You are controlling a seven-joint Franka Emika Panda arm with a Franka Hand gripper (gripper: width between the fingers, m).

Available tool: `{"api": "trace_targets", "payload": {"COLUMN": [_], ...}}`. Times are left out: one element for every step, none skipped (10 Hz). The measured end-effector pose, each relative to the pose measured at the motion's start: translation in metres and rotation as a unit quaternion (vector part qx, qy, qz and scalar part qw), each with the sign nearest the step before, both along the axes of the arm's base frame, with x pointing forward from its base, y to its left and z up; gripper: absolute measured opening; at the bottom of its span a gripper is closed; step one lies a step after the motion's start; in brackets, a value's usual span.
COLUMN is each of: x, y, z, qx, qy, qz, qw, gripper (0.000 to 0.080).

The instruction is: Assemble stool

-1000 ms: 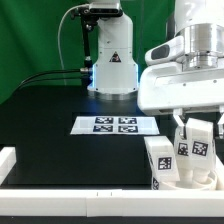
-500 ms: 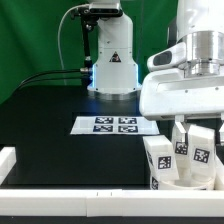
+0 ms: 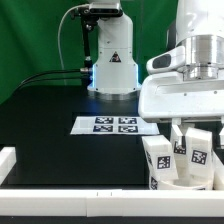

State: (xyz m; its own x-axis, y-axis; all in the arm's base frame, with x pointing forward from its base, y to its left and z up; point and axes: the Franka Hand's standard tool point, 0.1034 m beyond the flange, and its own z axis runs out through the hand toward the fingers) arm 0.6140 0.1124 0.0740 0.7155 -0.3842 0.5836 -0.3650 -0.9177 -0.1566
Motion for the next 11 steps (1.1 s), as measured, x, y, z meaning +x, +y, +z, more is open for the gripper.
{"api": "trace_targets", "payload": {"x": [0.000,0.000,0.002,0.006,0.005,0.006,0.006,0.009,0.008,0.009,0.011], "y": [0.000,0.000,0.002,-0.001,-0.010,-0.013,-0.007,-0.011,-0.012,-0.012,-0.012], "z": [0.000,-0.002,0.006,0.021,0.023,0.028,0.033,0.033,0.032,0.032,0.035], "qx": [-0.001,0.000,0.021,0.036,0.047,0.073,0.089,0.091,0.091,0.084,0.040], "qy": [0.000,0.011,0.056,0.072,0.115,0.163,0.205,0.209,0.209,0.209,0.219], "qz": [0.001,0.002,-0.001,-0.005,-0.005,-0.013,-0.009,-0.010,-0.012,-0.001,0.077], "qw": [1.000,1.000,0.998,0.997,0.992,0.984,0.975,0.974,0.974,0.974,0.972], "gripper": [0.0563,0.0563,0.0632,0.0644,0.0644,0.0649,0.0649,0.0649,0.0649,0.0649,0.0649]}}
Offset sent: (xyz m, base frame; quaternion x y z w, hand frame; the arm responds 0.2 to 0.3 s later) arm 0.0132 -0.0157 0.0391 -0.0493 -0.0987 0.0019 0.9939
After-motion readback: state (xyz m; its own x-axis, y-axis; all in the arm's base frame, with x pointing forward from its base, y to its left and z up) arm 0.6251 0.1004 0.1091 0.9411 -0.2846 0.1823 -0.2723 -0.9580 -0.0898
